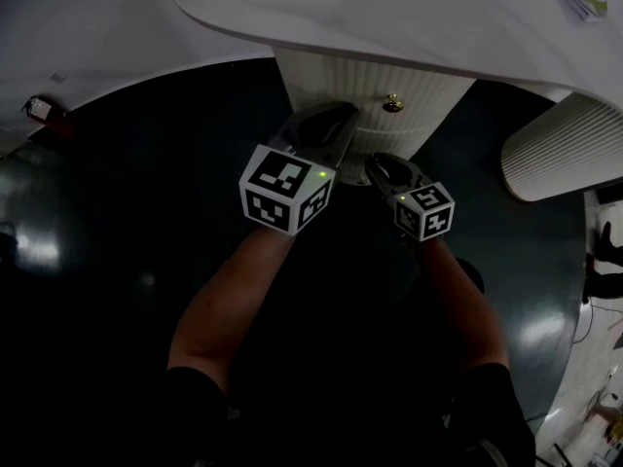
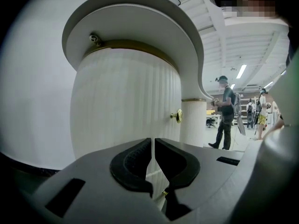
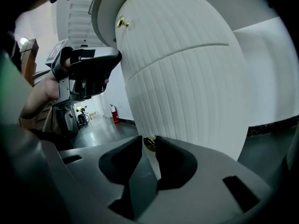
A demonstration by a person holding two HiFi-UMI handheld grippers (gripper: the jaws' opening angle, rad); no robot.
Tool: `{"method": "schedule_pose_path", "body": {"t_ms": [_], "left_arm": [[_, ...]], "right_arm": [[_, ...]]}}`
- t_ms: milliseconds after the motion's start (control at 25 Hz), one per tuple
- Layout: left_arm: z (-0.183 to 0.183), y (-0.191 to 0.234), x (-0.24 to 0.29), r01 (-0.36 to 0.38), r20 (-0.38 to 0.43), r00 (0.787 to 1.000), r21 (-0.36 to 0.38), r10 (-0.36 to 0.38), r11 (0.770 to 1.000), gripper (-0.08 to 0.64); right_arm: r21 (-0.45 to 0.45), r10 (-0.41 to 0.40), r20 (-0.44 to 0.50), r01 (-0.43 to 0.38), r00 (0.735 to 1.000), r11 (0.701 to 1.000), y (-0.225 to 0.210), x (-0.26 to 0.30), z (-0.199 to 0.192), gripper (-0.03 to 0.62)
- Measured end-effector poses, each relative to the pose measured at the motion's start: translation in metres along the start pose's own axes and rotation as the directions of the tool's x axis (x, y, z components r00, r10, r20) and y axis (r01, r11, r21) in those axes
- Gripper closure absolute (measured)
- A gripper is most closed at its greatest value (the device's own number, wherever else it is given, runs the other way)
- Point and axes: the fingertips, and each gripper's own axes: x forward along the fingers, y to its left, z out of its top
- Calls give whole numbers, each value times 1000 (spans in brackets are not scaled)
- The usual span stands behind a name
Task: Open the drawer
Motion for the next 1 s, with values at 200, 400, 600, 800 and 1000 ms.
{"method": "schedule_pose_path", "body": {"t_ms": [200, 400, 600, 800, 1000], "left_arm": [[1, 2, 0, -7, -15, 1000, 8, 7, 1000, 532], [1, 4, 0, -24, -4, 1000, -7, 24, 1000, 546], [1, 4, 0, -19, -5, 1000, -19, 19, 1000, 547], [3, -2, -7, -1, -6, 1000, -64, 1, 998, 545], [11, -9, -28, -7, 19, 1000, -45, 8, 999, 545]], "right_arm": [[-123, 67, -28, -70, 997, 990, 5, -1, 1, 517], [-191, 143, -55, -151, 988, 970, 15, -7, -3, 534], [-197, 221, -104, -238, 970, 951, 32, -26, -14, 535], [-151, 265, -173, -291, 949, 945, 50, -44, -26, 538], [-139, 258, -226, -293, 940, 946, 68, -63, -36, 537]]}}
